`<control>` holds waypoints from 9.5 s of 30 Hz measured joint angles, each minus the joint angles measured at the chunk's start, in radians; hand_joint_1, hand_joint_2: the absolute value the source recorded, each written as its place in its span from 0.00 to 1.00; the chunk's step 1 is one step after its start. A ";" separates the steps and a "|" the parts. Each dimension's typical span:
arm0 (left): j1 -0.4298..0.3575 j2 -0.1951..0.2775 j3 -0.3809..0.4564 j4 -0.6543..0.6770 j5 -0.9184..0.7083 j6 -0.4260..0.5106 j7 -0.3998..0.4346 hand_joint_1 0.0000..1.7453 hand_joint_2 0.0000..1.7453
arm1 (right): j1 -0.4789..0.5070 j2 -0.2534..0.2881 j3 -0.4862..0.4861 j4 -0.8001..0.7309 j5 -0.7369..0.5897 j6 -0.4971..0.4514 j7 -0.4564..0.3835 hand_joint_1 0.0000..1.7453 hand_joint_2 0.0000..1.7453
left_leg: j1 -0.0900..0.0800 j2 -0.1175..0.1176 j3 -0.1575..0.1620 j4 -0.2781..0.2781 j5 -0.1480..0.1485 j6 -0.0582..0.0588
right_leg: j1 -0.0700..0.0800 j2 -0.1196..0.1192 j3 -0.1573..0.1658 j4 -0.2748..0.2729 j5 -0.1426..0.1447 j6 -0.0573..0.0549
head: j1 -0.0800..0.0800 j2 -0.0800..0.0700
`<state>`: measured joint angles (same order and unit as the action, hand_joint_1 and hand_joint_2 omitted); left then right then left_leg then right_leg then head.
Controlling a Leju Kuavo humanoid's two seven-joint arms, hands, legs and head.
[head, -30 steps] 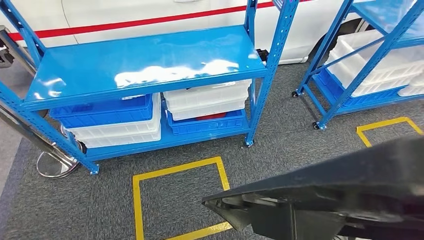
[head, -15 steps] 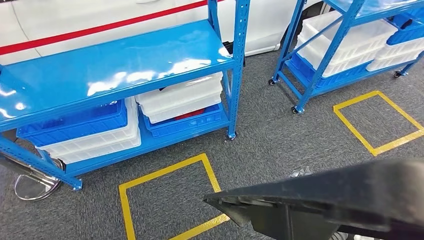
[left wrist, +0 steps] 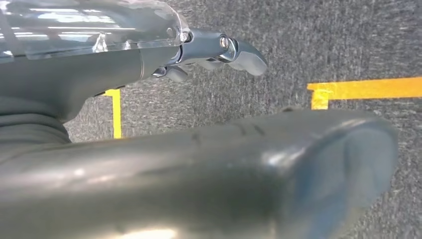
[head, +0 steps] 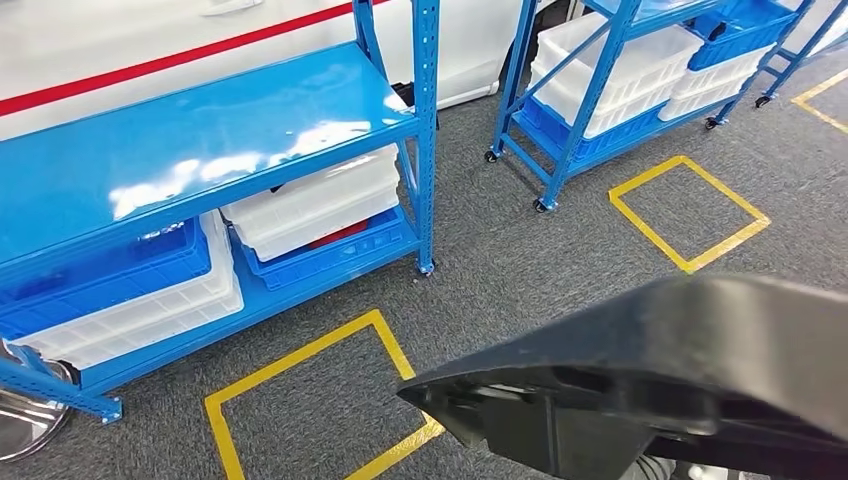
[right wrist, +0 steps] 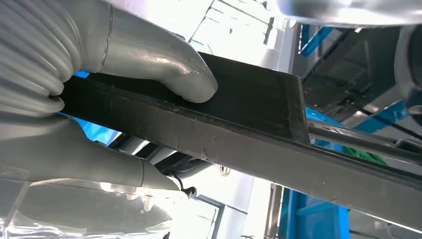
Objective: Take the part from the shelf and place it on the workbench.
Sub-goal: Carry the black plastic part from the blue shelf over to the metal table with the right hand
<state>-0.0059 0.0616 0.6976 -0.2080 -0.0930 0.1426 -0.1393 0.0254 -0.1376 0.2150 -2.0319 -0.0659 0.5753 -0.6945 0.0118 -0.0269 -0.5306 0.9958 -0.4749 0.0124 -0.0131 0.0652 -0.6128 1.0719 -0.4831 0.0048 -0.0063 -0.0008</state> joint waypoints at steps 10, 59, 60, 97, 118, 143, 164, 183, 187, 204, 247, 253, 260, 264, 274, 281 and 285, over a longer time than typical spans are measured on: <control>-0.019 0.009 0.000 0.000 -0.035 -0.031 -0.035 0.00 0.00 | -0.001 0.016 0.004 -0.008 0.023 -0.003 0.000 0.99 1.00 | -0.009 0.097 0.001 0.003 -0.005 -0.005 | 0.008 -0.115 0.038 -0.028 0.008 -0.006 | 0.003 0.000; -0.008 -0.021 0.057 -0.003 -0.140 -0.032 -0.010 0.00 0.00 | -0.235 -0.011 0.153 0.192 -0.110 -0.071 0.062 0.99 1.00 | 0.012 -0.011 -0.022 0.030 -0.010 -0.025 | -0.002 0.033 0.006 -0.036 0.031 0.001 | 0.004 0.000; -0.010 -0.023 0.057 -0.003 -0.141 -0.034 -0.010 0.00 0.00 | -0.234 -0.012 0.151 0.192 -0.110 -0.070 0.062 0.99 1.00 | 0.011 -0.002 -0.021 0.027 -0.006 -0.017 | -0.002 0.024 0.001 -0.027 0.025 0.006 | 0.005 0.000; -0.031 -0.048 0.091 -0.003 -0.159 -0.042 -0.018 0.00 0.00 | -0.348 -0.065 0.255 0.250 -0.182 0.087 0.142 0.99 1.00 | -0.003 0.052 -0.034 0.031 -0.001 0.012 | 0.004 -0.059 -0.132 0.234 -0.081 0.014 | 0.012 0.000; -0.032 -0.058 0.117 -0.003 -0.160 -0.037 -0.010 0.00 0.00 | -0.403 -0.072 0.282 0.289 -0.246 0.088 0.158 0.99 1.00 | 0.008 -0.024 -0.045 0.045 -0.001 -0.029 | 0.010 0.021 0.008 -0.035 0.029 -0.016 | 0.009 0.000; -0.028 -0.036 0.140 -0.006 -0.183 -0.040 -0.048 0.00 0.00 | -0.386 -0.064 0.292 0.270 -0.251 0.053 0.182 0.99 1.00 | 0.000 0.034 -0.159 0.304 -0.124 -0.032 | 0.023 -0.038 0.030 -0.066 0.035 -0.045 | 0.008 0.000; -0.033 -0.020 0.148 -0.008 -0.203 -0.056 -0.053 0.00 0.00 | -0.359 -0.081 0.288 0.254 -0.248 0.043 0.151 0.99 1.00 | 0.001 0.099 -0.035 0.034 -0.008 -0.009 | 0.025 -0.118 0.007 -0.031 0.025 -0.006 | 0.013 0.000; -0.035 -0.020 0.149 -0.008 -0.219 -0.052 -0.040 0.00 0.00 | -0.374 -0.080 0.299 0.262 -0.258 0.051 0.159 0.99 1.00 | 0.008 -0.013 -0.065 0.043 0.012 -0.012 | 0.009 0.023 0.015 -0.028 0.005 0.003 | 0.009 0.000; -0.033 -0.020 0.150 -0.009 -0.219 -0.046 -0.040 0.00 0.00 | -0.371 -0.080 0.302 0.269 -0.258 0.052 0.157 0.99 1.00 | 0.008 0.027 -0.060 0.036 0.011 0.004 | 0.007 -0.054 -0.082 0.163 -0.087 0.020 | 0.014 0.000; -0.032 -0.039 0.167 -0.009 -0.222 -0.056 -0.043 0.00 0.00 | -0.367 -0.042 0.325 0.283 -0.230 0.071 0.151 0.99 1.00 | 0.002 0.034 -0.158 0.300 -0.130 -0.038 | 0.019 -0.047 0.033 -0.075 0.039 -0.041 | 0.010 0.000; -0.040 -0.038 0.189 -0.015 -0.309 -0.100 -0.064 0.00 0.00 | -0.326 -0.014 0.294 0.214 -0.200 0.016 0.157 0.99 1.00 | 0.012 0.014 -0.036 0.020 0.004 0.005 | 0.012 -0.036 -0.041 0.073 -0.043 0.014 | 0.023 0.000; -0.045 -0.034 0.182 -0.015 -0.333 -0.118 -0.064 0.00 0.00 | -0.276 -0.025 0.278 0.136 -0.183 -0.024 0.189 0.99 1.00 | 0.012 0.080 -0.017 0.019 -0.015 0.001 | -0.004 -0.079 -0.073 0.107 -0.002 0.026 | 0.025 0.000; -0.062 -0.029 0.172 -0.015 -0.342 -0.135 -0.065 0.00 0.00 | -0.231 -0.039 0.266 0.089 -0.167 -0.049 0.182 0.99 1.00 | 0.006 0.109 0.011 0.025 -0.048 -0.035 | 0.011 -0.090 0.012 -0.059 0.041 -0.008 | 0.023 0.000; -0.061 -0.029 0.171 -0.015 -0.338 -0.136 -0.068 0.00 0.00 | -0.205 -0.046 0.264 0.084 -0.149 -0.047 0.148 0.99 1.00 | 0.009 0.038 -0.099 0.245 -0.151 -0.041 | 0.007 -0.054 0.022 -0.068 0.040 -0.025 | 0.019 0.000; -0.054 -0.033 0.173 -0.015 -0.328 -0.140 -0.087 0.00 0.00 | -0.147 -0.075 0.263 0.104 -0.121 -0.020 0.070 0.99 1.00 | 0.010 -0.016 -0.045 0.037 -0.003 -0.009 | 0.004 0.046 0.017 -0.045 0.022 0.011 | 0.019 0.000; -0.050 -0.038 0.175 -0.016 -0.327 -0.150 -0.094 0.00 0.00 | -0.140 -0.092 0.256 0.118 -0.103 -0.022 0.056 0.99 1.00 | 0.007 0.044 -0.037 0.027 -0.005 0.015 | -0.002 -0.061 -0.125 0.235 -0.097 0.042 | 0.026 0.000; -0.052 -0.040 0.176 -0.015 -0.327 -0.151 -0.094 0.00 0.00 | -0.140 -0.100 0.252 0.122 -0.102 -0.024 0.056 0.99 1.00 | 0.006 0.057 -0.025 0.026 -0.011 0.008 | 0.006 -0.073 -0.003 -0.002 0.022 0.022 | 0.026 0.000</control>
<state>-0.0581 0.0217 0.8737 -0.2234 -0.4200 -0.0088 -0.2338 -0.1146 -0.2372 0.4665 -1.9103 -0.1677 0.5510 -0.6390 0.0177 0.0296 -0.5556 1.0221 -0.4861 0.0200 -0.0067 -0.0073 -0.6157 1.0701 -0.4616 0.0269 0.0199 -0.0008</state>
